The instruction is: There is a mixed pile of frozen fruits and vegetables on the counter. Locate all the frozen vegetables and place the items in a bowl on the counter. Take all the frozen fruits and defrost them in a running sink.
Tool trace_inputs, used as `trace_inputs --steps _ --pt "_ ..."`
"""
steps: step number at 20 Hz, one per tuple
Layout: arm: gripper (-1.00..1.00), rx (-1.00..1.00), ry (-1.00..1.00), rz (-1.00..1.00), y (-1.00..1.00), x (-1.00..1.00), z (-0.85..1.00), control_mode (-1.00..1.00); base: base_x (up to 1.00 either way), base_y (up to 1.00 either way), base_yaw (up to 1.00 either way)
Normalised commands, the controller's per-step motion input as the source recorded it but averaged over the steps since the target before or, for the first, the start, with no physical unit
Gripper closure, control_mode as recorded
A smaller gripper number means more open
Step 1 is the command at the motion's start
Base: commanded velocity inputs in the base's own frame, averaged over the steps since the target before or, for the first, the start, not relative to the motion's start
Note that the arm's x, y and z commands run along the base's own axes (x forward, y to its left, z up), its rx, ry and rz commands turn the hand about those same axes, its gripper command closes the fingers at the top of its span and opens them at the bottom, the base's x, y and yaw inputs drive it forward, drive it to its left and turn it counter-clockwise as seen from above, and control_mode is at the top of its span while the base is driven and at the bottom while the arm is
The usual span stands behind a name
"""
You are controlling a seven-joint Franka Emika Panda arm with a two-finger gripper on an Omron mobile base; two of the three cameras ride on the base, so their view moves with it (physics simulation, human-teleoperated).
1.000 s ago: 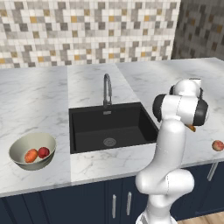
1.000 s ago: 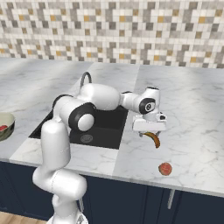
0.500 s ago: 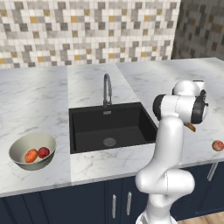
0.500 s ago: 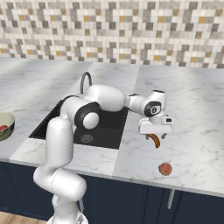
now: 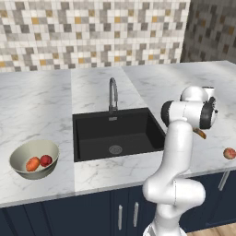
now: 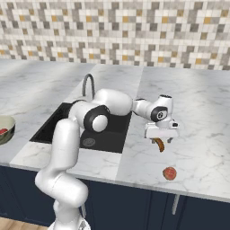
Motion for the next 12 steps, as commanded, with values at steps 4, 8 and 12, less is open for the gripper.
trace_inputs --steps 4,8,12 --pt "-1.0 -0.04 -0.02 -0.01 0.06 0.09 -0.25 -1.0 0.0 0.0 0.0" --pt "-1.0 -0.04 0.0 -0.01 0.17 0.0 -0.26 -1.0 0.0 0.0 0.0" --pt "-1.0 0.02 -0.03 0.0 -0.08 0.02 -0.23 -1.0 0.0 0.0 0.0"
